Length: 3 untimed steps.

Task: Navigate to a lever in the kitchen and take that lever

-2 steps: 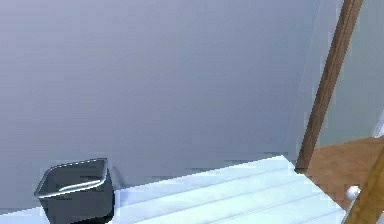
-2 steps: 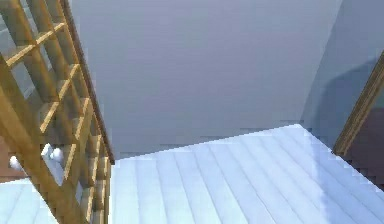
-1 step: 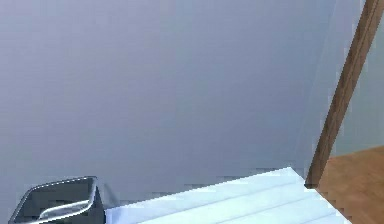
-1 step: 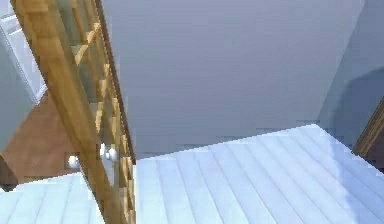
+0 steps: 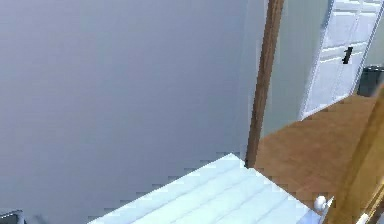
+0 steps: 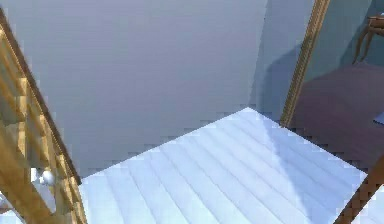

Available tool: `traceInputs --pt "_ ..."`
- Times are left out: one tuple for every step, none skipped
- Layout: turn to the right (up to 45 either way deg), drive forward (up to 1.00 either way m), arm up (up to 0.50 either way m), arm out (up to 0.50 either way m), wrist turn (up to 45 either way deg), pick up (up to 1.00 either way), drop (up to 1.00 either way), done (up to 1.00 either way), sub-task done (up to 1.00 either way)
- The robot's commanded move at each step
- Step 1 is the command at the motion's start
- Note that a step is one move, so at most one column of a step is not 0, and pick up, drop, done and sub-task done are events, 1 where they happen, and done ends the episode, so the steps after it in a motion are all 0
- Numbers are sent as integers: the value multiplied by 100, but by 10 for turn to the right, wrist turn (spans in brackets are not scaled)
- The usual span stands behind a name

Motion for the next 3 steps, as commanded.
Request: traceInputs --pt "0 50 0 0 0 0 0 0 0" --pt "60 0 0 0 0 0 0 0 0" --pt "30 0 0 0 0 0 0 0 0"
